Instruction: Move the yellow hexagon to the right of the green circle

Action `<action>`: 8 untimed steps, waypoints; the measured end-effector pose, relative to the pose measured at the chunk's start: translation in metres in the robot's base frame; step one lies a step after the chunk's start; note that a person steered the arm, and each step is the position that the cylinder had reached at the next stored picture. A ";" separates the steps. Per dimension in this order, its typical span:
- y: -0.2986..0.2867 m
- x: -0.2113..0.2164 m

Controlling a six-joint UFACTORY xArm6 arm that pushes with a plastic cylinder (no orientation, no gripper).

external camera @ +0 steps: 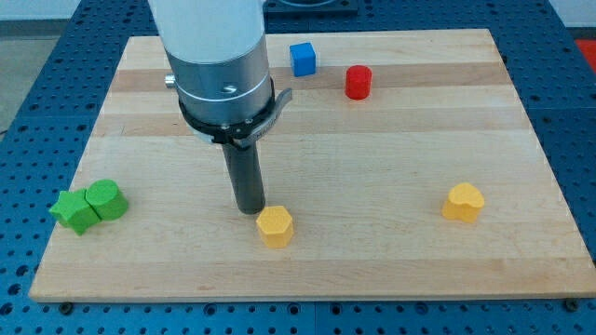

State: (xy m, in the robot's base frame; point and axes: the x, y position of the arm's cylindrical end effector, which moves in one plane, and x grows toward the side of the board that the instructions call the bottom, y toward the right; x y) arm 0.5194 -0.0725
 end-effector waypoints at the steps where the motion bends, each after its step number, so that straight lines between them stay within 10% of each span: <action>1: 0.026 -0.004; 2: 0.118 -0.003; 4: -0.045 0.049; 6: 0.036 0.045; 8: -0.021 0.018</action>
State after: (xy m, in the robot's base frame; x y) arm 0.5378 -0.0936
